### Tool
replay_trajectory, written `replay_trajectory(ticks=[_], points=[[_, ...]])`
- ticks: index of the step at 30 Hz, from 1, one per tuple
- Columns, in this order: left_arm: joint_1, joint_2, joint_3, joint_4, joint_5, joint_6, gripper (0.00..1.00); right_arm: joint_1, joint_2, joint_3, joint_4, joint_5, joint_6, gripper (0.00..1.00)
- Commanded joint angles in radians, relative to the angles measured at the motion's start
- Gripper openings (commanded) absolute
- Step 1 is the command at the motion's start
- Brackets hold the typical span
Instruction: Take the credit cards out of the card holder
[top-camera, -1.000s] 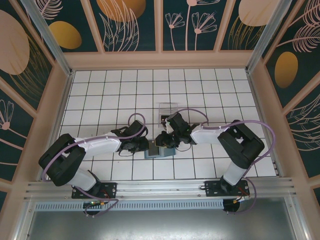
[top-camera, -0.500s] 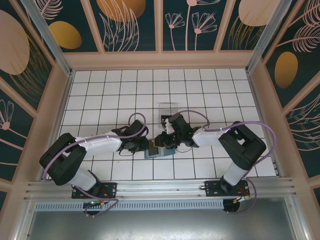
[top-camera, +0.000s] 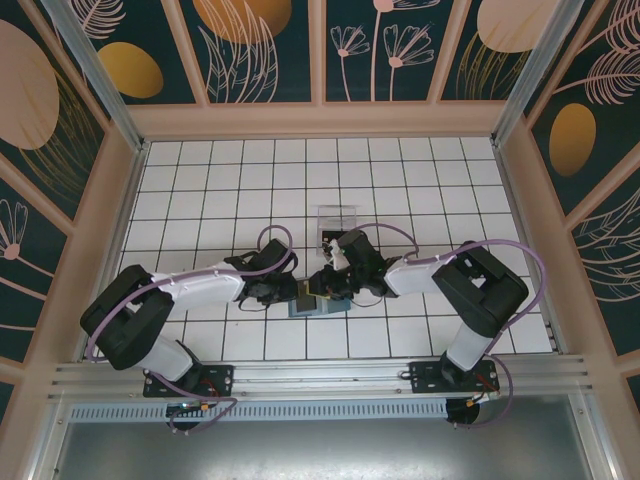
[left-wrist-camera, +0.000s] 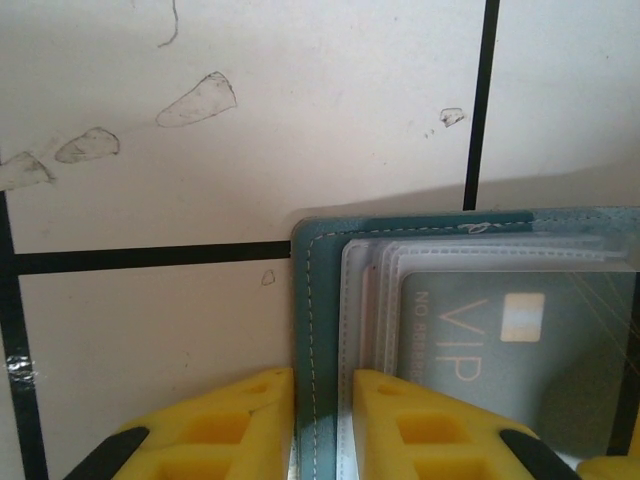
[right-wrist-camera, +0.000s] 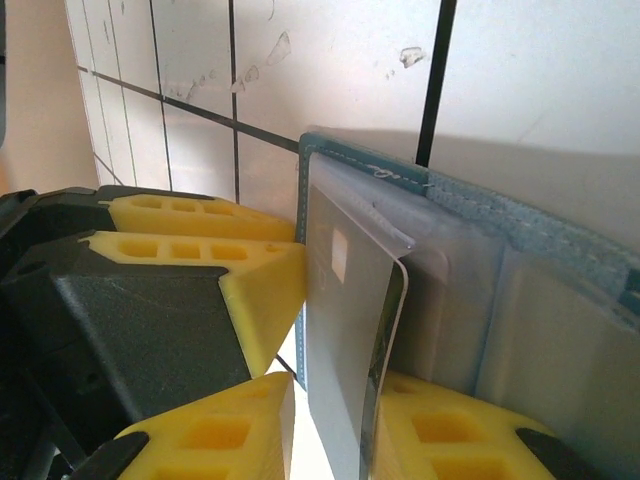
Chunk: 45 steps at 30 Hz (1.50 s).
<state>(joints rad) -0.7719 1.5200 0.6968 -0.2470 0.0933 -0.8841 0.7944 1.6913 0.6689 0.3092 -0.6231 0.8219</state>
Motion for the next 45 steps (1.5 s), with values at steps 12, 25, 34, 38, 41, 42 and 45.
replay_trajectory(ticks=[12,25,34,38,41,42,45], points=[[-0.008,0.061,0.006,-0.060,-0.018,0.026,0.22,-0.011,-0.090,-0.063,0.021,-0.025,0.010,0.25],[-0.007,0.072,0.015,-0.061,-0.015,0.031,0.22,-0.023,-0.134,-0.088,-0.009,0.008,0.006,0.17],[-0.009,0.079,0.020,-0.060,-0.015,0.031,0.22,-0.030,-0.144,-0.093,-0.036,0.021,-0.004,0.16],[-0.010,0.080,0.018,-0.061,-0.013,0.031,0.22,-0.033,-0.152,-0.098,-0.042,0.024,-0.006,0.15],[-0.010,0.082,0.020,-0.058,-0.012,0.030,0.22,-0.035,-0.157,-0.098,-0.055,0.031,-0.012,0.15],[-0.010,0.083,0.020,-0.057,-0.012,0.031,0.22,-0.036,-0.158,-0.098,-0.060,0.033,-0.015,0.15],[-0.010,0.085,0.021,-0.056,-0.009,0.029,0.22,-0.039,-0.163,-0.101,-0.072,0.037,-0.020,0.15]])
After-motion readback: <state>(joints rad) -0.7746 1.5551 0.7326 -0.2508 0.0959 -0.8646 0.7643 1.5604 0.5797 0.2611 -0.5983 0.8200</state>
